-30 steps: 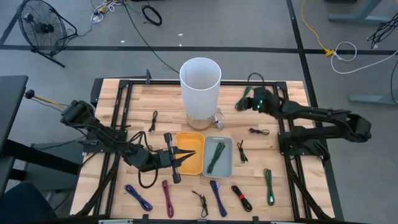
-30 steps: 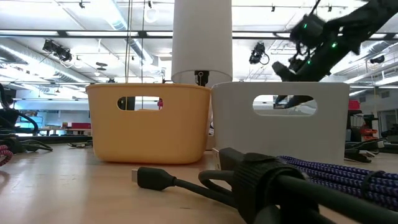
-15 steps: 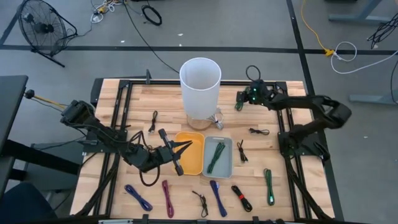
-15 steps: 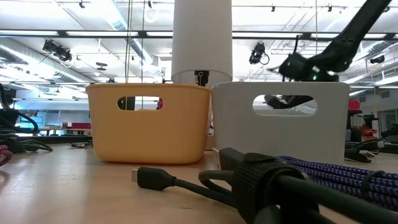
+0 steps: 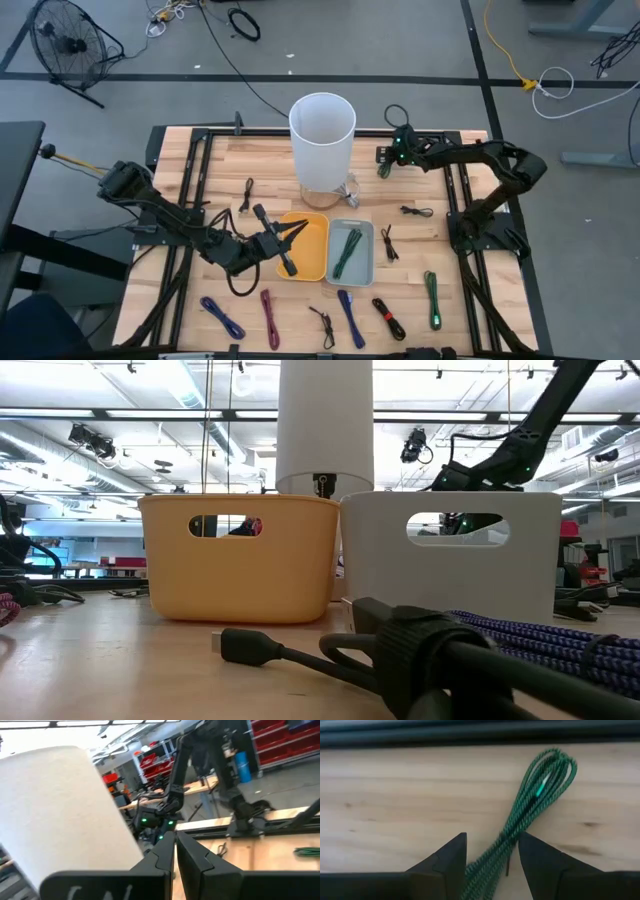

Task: Pick & Place USB Port
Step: Put the top green and black charger cable into the gray bin

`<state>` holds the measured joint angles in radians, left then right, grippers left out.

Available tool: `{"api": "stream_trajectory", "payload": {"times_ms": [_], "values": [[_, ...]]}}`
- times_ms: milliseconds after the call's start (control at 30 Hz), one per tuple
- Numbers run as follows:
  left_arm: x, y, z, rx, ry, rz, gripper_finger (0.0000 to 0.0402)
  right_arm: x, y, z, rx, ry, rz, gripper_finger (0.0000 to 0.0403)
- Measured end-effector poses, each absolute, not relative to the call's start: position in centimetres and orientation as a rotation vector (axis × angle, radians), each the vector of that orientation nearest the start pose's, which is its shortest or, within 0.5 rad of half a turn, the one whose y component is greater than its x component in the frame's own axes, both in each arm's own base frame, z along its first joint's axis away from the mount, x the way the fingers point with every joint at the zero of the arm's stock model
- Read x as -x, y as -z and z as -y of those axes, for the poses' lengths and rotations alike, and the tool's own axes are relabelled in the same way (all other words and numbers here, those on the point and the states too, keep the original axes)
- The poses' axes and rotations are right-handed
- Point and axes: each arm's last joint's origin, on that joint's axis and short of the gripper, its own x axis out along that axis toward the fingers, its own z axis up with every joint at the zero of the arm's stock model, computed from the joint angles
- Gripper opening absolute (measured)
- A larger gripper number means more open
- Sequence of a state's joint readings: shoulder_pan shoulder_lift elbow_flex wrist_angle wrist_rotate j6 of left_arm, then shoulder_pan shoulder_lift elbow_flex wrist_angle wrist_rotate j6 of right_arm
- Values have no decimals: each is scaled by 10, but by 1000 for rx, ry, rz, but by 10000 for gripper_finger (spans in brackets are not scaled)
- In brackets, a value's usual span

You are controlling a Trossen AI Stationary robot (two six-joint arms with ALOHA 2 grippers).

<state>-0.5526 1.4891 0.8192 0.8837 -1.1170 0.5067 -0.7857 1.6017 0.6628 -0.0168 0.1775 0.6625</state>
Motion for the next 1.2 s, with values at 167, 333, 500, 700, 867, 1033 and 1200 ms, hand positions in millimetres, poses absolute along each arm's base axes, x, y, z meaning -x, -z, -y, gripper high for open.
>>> {"api": "stream_trajectory", "payload": {"times_ms": [167,333,500,700,867,1033,1200], "values": [[-274,-278,138,-328,-614,-11,25,-200,-120,200,-824,1230,-687,181],[-274,-278,138,-327,-613,-11,25,-205,-116,198,-786,1241,-722,179],[-274,-278,138,-329,-612,-13,25,-205,-115,197,-773,1253,-737,97],[-274,-278,138,-328,-612,-13,25,-204,-118,196,-775,1232,-747,15],[-274,-278,138,-328,-611,-13,25,-205,-146,179,-772,1106,-731,10],[-274,-278,138,-328,-611,-13,25,-193,-196,144,-692,1065,-682,10],[-274,-278,138,-330,-611,-13,25,-179,-237,90,-665,921,-602,10]]}}
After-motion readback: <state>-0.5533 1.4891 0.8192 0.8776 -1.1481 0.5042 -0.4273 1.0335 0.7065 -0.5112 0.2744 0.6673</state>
